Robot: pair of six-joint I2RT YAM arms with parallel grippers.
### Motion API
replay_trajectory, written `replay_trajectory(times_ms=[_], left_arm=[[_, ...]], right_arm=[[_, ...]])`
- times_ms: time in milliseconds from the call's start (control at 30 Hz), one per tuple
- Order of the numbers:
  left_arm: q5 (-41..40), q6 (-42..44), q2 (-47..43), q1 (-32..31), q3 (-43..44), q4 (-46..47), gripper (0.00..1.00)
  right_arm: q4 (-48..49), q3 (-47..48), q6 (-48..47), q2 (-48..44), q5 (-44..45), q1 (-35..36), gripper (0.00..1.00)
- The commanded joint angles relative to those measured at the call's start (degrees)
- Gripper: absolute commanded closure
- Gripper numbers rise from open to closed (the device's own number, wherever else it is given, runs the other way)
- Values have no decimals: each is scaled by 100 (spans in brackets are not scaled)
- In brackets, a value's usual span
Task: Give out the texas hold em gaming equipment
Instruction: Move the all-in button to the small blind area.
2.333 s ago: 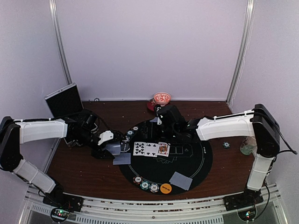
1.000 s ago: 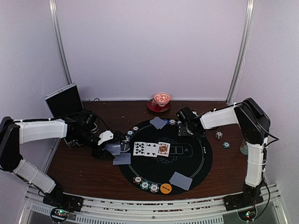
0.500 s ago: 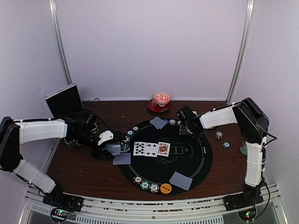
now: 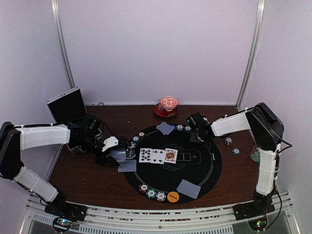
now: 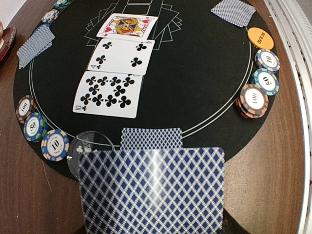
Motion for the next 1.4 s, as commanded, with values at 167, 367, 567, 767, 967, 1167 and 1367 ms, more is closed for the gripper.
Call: replay_trajectory(times_ms=[167,367,567,767,967,1167,1367], left_arm=[[128,55,-118,1,-3,39,42],[123,48,-129,-4,-3,37,42],[110,44,-140,1,-11,35,42],[117,65,-140,-2,-20,38,42],[112,65,-140,1,-20,38,42],[110,67,-132,2,-20,39,42],[107,67,-133,-1,-24,39,42]], right_arm=[[-220,-522,33,-794,-281,114,43],[-312,-120,-104,-493,-334,569,43],[-305,596,-434,59,-530,808,43],[-294,1180,-848,557,-680,807,44],[-278,1573,-1326,856,-790,810,45],[-278,1810,-1626,1060,-953,810,45],[-359,2142,-1882,1327,-942,810,45]])
